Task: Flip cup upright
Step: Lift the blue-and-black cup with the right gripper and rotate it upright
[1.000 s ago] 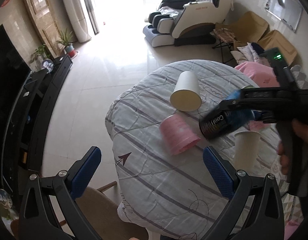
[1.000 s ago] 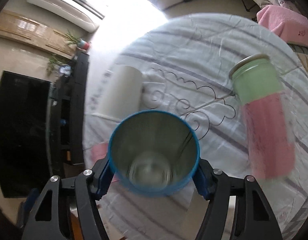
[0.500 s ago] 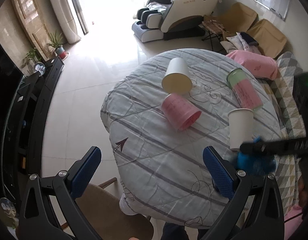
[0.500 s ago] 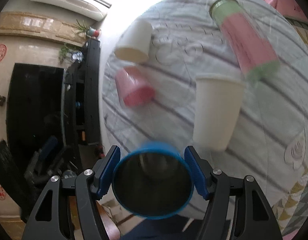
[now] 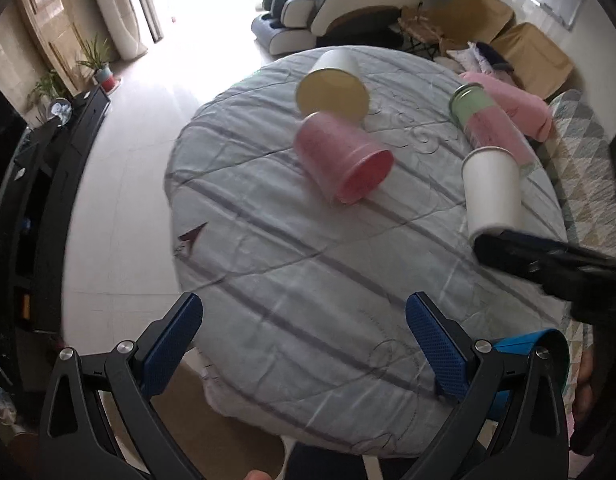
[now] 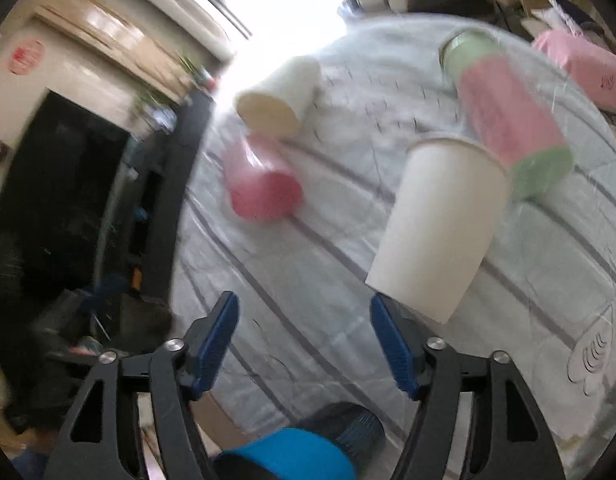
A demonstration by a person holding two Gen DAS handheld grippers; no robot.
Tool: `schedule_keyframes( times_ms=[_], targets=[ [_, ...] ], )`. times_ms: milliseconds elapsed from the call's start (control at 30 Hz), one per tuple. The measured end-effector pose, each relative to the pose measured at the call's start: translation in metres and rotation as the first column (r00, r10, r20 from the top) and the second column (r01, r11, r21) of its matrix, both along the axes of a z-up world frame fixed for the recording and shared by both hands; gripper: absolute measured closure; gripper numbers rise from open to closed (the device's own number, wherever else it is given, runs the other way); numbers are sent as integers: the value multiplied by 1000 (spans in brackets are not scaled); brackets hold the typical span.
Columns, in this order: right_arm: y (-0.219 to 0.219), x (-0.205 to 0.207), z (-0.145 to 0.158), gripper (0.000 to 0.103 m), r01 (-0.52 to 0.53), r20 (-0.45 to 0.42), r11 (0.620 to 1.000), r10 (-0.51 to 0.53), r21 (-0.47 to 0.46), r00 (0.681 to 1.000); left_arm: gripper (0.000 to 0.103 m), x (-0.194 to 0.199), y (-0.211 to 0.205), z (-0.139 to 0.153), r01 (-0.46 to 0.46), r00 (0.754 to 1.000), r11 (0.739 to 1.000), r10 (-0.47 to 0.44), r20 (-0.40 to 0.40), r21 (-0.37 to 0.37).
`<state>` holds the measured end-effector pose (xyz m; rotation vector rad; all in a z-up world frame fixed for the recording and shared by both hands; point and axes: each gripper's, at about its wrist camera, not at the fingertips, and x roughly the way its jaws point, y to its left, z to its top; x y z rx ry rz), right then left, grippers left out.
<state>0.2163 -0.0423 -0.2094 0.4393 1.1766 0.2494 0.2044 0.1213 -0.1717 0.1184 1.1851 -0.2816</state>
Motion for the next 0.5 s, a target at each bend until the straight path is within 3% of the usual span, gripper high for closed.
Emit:
schedule_keyframes(
  times_ms=[67,133,233,500],
  targets=[
    [-2,-6,19,24,8,95,999,-5,-33,995,0,2,-4,4,12,1000,1000,-11,15,-20],
    [-4,-9,41,24,-10,136,1000,14,-26,991,0,4,-6,15,40,997,999,-40,62,1],
    [-2,-17,60,24,-59,149,994,72,-91,986,0,5,-3,22,45,997,999,-45,70,-7],
    [-23,-59,66,23,-100,109,991,110,-86,988,0,-19,14,31,6,998,1000,-6,69,-11]
  ],
)
